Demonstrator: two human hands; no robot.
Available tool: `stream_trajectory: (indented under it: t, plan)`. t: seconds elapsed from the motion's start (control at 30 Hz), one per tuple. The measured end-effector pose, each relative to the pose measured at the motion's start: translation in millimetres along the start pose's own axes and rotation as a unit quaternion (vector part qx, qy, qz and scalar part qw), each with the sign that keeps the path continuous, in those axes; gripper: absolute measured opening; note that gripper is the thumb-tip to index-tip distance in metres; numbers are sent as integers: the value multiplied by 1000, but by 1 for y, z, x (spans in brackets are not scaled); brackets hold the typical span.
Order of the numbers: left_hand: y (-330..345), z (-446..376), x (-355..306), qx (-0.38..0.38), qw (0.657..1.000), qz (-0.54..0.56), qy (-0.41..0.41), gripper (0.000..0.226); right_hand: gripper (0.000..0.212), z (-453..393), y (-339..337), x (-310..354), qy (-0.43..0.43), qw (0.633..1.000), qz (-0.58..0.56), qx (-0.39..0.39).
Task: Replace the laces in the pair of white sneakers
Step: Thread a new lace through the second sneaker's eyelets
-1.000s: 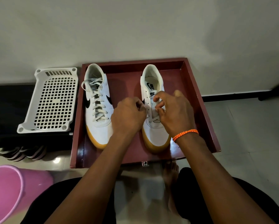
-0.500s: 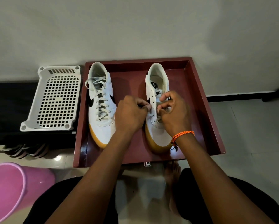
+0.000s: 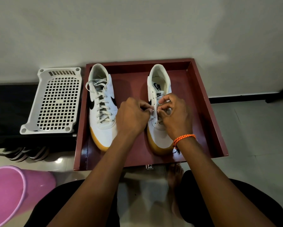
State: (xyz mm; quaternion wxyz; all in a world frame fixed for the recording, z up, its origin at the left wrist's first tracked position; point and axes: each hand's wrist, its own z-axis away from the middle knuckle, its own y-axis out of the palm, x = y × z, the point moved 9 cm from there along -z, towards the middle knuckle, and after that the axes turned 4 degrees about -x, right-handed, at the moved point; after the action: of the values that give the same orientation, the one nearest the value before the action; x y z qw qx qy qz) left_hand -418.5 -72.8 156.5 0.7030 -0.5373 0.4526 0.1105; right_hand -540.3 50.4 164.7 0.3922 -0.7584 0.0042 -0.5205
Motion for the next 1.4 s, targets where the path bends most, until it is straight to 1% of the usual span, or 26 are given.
stream_trajectory:
  t: [0.07, 0.13, 0.2, 0.23, 0.27, 0.33, 0.37, 0.4, 0.53, 0.6, 0.67, 0.77, 0.87, 0.9, 0.97, 1.0, 1.03, 1.1, 1.17, 1.2, 1.27, 1.33, 1.4]
  plan:
    - [-2, 1, -4, -9, 1000, -17, 11, 8, 41, 0, -2, 13, -65, 995, 72, 15]
    - [-2, 2, -5, -12, 1000, -22, 13, 9, 50, 0, -3, 23, -118, 978, 173, 24]
    - [-2, 2, -4, -10, 1000, -26, 10, 11, 53, -1, -1, 27, -150, 955, 252, 32]
    - [-2, 2, -5, -8, 1000, -27, 12, 11, 53, -1, -1, 27, -153, 953, 259, 31]
    - [-1, 3, -6, -6, 999, -28, 17, 11, 54, -1, 0, 25, -140, 960, 241, 30]
    - [-1, 4, -9, -3, 999, -31, 27, 5, 56, -1, -2, 18, -87, 985, 145, 33]
    - [-1, 5, -9, -3, 999, -34, 28, 3, 57, -1, -2, 16, -71, 991, 108, 33]
    - [-1, 5, -10, -5, 999, -37, 28, 2, 58, -1, -1, 15, -67, 992, 98, 34]
    - [0, 4, -8, -11, 999, -35, 15, 9, 60, -1, 2, 19, -98, 981, 160, 54]
    - [-2, 2, -7, -16, 1000, -7, 8, 14, 60, -2, 0, 18, -91, 982, 152, 62]
    - [-6, 0, -7, -30, 999, 37, 5, 12, 57, -3, -2, 15, -75, 987, 127, 68]
    - [-19, -1, -7, -73, 990, 117, -3, 11, 50, -5, -2, 8, -57, 991, 91, 79]
    - [-37, 2, -8, -141, 962, 235, -8, 9, 50, -7, -1, 4, -41, 992, 63, 97]
    - [-44, 3, -9, -169, 953, 252, -4, 9, 50, -8, -1, 2, -37, 992, 61, 102]
    - [-53, 6, -12, -204, 951, 234, 4, 11, 51, -10, -2, 0, -34, 992, 64, 107]
    - [-54, 5, -13, -204, 957, 205, 10, 15, 51, -11, -3, -1, -35, 992, 65, 107]
    - [-52, 3, -15, -191, 968, 163, 23, 17, 51, -11, -3, 0, -37, 991, 65, 107]
    - [-37, 0, -18, -131, 988, 46, 61, 20, 51, -12, -4, 1, -44, 991, 66, 105]
    - [-15, 3, -21, -65, 990, -72, 103, 34, 49, -12, -6, 3, -52, 991, 67, 103]
    - [-5, 6, -21, -39, 987, -104, 115, 37, 48, -12, -7, 5, -56, 991, 69, 101]
    - [8, 7, -15, -6, 989, -100, 111, 31, 44, -13, -8, 6, -62, 990, 76, 101]
    - [10, 2, -8, 9, 994, -51, 92, 25, 40, -13, -9, 5, -61, 989, 79, 108]
    - [9, -4, -6, 24, 997, 19, 64, 24, 34, -14, -10, 4, -59, 989, 75, 114]
